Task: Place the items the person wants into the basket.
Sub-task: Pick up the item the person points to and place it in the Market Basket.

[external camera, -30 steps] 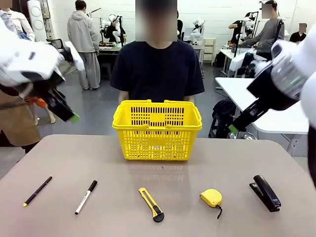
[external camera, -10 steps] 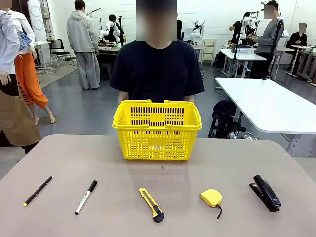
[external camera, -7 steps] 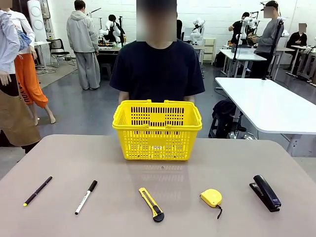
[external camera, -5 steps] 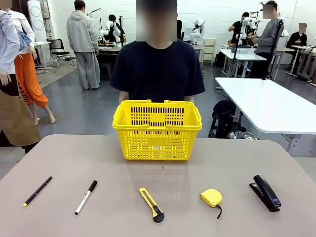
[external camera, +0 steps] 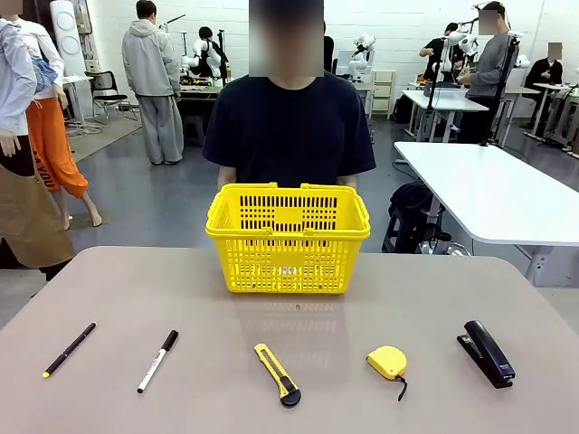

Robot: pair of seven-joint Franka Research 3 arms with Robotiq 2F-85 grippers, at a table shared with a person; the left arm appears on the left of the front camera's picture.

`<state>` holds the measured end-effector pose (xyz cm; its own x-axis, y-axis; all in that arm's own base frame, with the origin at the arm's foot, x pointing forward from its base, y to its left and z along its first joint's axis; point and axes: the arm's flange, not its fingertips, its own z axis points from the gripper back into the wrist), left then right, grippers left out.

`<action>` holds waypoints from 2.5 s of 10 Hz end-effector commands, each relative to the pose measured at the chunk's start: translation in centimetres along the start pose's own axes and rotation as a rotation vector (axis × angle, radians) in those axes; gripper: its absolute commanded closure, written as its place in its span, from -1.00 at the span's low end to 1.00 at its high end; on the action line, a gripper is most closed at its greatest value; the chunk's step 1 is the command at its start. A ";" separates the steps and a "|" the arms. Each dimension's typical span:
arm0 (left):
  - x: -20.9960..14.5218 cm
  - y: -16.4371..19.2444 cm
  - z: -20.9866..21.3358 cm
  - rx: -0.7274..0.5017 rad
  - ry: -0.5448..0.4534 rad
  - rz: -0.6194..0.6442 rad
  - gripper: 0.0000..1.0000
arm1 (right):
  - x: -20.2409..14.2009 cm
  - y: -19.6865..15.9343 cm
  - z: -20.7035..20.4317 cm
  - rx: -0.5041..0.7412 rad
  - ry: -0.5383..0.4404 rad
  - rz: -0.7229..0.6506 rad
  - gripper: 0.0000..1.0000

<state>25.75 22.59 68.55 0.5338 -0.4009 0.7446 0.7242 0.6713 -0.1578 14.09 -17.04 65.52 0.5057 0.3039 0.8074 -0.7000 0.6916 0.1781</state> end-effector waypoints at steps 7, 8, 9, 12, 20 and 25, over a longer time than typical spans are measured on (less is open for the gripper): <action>0.0 0.0 0.0 0.000 0.000 0.000 -1.00 | 0.0 0.0 0.0 0.000 0.000 0.000 -1.00; 0.0 0.0 0.0 0.000 0.000 0.000 -1.00 | 0.0 0.0 0.0 0.000 0.000 0.000 -1.00; 0.0 0.0 0.0 0.000 0.000 0.000 -1.00 | 0.0 0.0 0.0 0.000 0.000 0.000 -1.00; 0.0 0.0 0.0 0.000 0.000 0.000 -1.00 | 0.0 0.0 0.0 0.000 0.000 0.000 -1.00; 0.0 0.0 0.0 0.000 0.000 0.000 -1.00 | 0.0 0.0 0.0 0.000 0.000 0.000 -1.00; 0.0 0.0 0.0 0.000 0.000 0.000 -1.00 | 0.0 0.0 0.0 0.000 0.000 0.000 -1.00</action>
<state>25.84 22.52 68.51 0.5564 -0.3910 0.7331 0.7053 0.6887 -0.1680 14.11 -17.04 65.54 0.5059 0.3043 0.8071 -0.7000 0.6916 0.1780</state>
